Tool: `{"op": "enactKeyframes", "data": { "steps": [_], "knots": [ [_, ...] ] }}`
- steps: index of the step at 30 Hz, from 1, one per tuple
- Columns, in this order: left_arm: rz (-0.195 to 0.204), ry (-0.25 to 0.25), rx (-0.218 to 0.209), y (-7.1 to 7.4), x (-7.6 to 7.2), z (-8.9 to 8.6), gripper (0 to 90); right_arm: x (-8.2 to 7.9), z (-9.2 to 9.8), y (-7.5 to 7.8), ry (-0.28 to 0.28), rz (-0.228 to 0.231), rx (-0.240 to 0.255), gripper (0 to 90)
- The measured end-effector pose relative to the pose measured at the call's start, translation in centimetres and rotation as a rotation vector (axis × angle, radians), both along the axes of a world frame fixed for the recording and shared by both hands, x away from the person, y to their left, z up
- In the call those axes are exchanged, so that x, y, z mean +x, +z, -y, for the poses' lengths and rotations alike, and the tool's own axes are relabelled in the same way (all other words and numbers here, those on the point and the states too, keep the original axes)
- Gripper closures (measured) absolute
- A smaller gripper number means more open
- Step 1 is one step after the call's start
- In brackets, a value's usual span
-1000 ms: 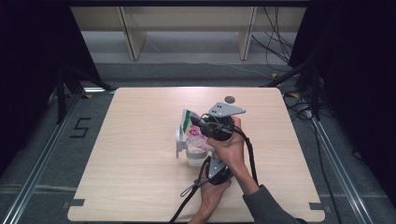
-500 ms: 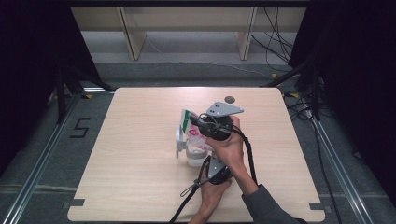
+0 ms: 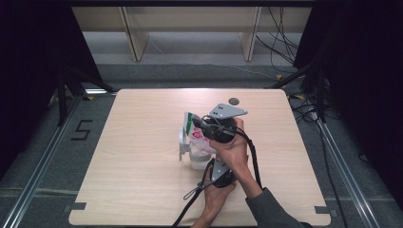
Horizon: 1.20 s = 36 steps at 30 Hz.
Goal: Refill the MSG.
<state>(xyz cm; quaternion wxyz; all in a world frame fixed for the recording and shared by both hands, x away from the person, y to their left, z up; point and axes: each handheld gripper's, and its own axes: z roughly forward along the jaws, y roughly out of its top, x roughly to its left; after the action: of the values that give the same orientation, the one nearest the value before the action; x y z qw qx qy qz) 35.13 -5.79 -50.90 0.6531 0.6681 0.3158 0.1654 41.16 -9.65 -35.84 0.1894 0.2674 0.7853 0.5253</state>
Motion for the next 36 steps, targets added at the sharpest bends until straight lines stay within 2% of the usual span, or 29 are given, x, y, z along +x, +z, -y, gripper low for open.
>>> {"op": "enactKeyframes", "data": {
  "steps": [1, 2, 3, 4, 5, 11, 12, 14, 15, 18, 20, 21, 27, 28, 30, 31, 34, 36],
  "knots": [
    [0.003, -0.014, -0.002, 0.0, 0.02, -0.05, 78.8, 0.0, 0.0, 0.0, 0.0, 0.0, 0.0, 87.8],
    [0.005, -0.006, -0.028, -0.03, 0.0, 0.14, 78.8, -0.03, 0.03, 0.03, -0.001, 0.001, -0.002, 87.8],
    [-0.001, 0.0, -0.018, 0.02, -0.03, 0.11, 78.9, 0.05, 0.1, 0.06, -0.001, 0.019, -0.004, 87.8],
    [0.005, -0.006, -0.024, -0.01, 0.02, 0.12, 78.9, 0.0, 0.02, 0.02, 0.003, -0.006, 0.009, 87.8],
    [0.0, -0.013, -0.016, 0.04, -0.02, 0.04, 78.8, 0.06, 0.07, 0.02, 0.002, 0.011, 0.005, 87.8],
    [0.003, -0.013, -0.008, 0.06, -0.02, -0.05, 78.8, -0.08, -0.01, 0.06, -0.003, 0.004, -0.002, 87.7],
    [0.001, -0.012, -0.023, 0.06, -0.06, 0.03, 78.8, -0.06, -0.05, 0.07, 0.007, 0.001, 0.002, 87.7],
    [0.007, -0.002, -0.016, 0.03, 0.01, 0.05, 78.9, -0.1, -0.06, 0.09, 0.004, -0.004, 0.005, 87.7],
    [0.003, -0.014, -0.007, 0.07, -0.02, -0.05, 78.9, -0.08, -0.07, 0.07, 0.006, -0.001, 0.003, 87.7],
    [0.001, -0.011, -0.022, 0.05, -0.06, 0.04, 78.8, -0.24, -0.1, 0.09, -0.007, -0.019, 0.011, 87.6],
    [-0.001, -0.012, -0.02, 0.04, -0.05, 0.04, 78.9, -0.07, -0.05, 0.04, -0.004, 0.006, -0.001, 87.6],
    [0.001, -0.013, -0.02, 0.05, -0.07, 0.04, 78.8, -0.26, -0.12, 0.02, -0.022, -0.014, 0.011, 87.6],
    [0.005, -0.013, -0.02, 0.08, -0.13, 0.06, 78.8, -0.09, -0.06, 0.09, 0.008, 0.0, 0.005, 87.6],
    [0.004, -0.012, -0.02, 0.08, -0.1, 0.05, 78.8, -0.32, -0.04, 0.14, -0.014, -0.026, 0.011, 87.6],
    [0.003, -0.012, -0.012, 0.08, -0.06, -0.01, 78.8, -0.3, -0.02, 0.13, -0.014, -0.027, 0.012, 87.6],
    [0.003, -0.013, -0.016, 0.08, -0.1, 0.03, 78.8, -0.1, 0.03, 0.12, 0.002, 0.002, -0.001, 87.6],
    [0.002, -0.011, -0.019, 0.07, -0.06, 0.0, 78.8, -0.31, -0.05, 0.14, -0.011, -0.026, 0.013, 87.6],
    [0.003, -0.011, -0.018, 0.09, -0.1, 0.02, 78.8, -0.26, -0.04, 0.13, -0.008, -0.019, 0.011, 87.6]
  ]
}}
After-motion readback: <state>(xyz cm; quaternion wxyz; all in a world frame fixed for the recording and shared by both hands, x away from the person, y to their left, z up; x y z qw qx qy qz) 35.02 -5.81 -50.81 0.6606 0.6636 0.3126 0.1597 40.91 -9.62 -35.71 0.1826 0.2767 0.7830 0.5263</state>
